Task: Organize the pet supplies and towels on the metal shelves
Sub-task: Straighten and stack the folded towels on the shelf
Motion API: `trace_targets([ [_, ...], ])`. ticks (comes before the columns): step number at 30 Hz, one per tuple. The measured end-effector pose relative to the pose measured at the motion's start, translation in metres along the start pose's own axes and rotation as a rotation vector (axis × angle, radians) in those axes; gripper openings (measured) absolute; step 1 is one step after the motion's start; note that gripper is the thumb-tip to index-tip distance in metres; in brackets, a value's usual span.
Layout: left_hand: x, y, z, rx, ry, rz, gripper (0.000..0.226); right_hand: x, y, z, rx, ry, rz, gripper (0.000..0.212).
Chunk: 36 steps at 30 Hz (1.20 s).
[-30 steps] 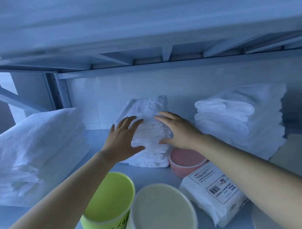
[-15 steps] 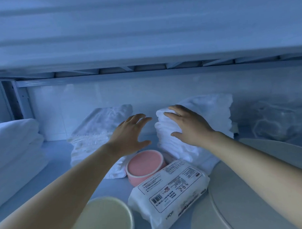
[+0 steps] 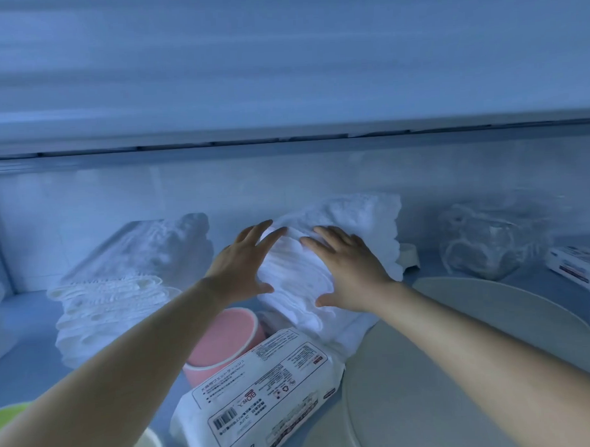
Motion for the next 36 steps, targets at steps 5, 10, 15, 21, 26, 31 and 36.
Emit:
trace_targets([
  [5, 0.007, 0.009, 0.01, 0.044, 0.006, -0.027, 0.106, 0.016, 0.01, 0.0, -0.007, -0.039, 0.115, 0.1],
  [10, 0.019, 0.01, 0.023, 0.1, -0.009, -0.044, 0.092, 0.038, 0.016, -0.004, 0.004, -0.082, 0.258, 0.095],
  [15, 0.026, 0.019, 0.038, 0.119, 0.008, -0.13, 0.087, 0.053, 0.02, -0.009, 0.016, -0.104, 0.324, 0.088],
  [21, 0.027, 0.028, 0.041, 0.086, -0.031, -0.202, 0.092, 0.061, 0.028, -0.016, 0.065, -0.138, 0.354, 0.081],
  [26, 0.036, 0.032, 0.027, 0.225, -0.065, -0.154, 0.081, 0.066, 0.037, -0.017, 0.116, -0.19, 0.374, 0.077],
  [31, 0.046, 0.033, 0.024, 0.251, -0.115, -0.072, 0.076, 0.078, 0.047, -0.011, 0.14, -0.252, 0.411, 0.075],
  [36, 0.064, 0.037, 0.027, 0.242, -0.166, -0.003, 0.074, 0.096, 0.058, -0.006, 0.192, -0.277, 0.4, 0.077],
])
Point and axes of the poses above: each hand's wrist, its own z-axis towards the middle knuckle, its own y-axis out of the palm, x = y × z, the point moved 6 cm from there along z, towards the middle knuckle, and after that the axes turned 11 degrees about -z, right-handed, at the moved point
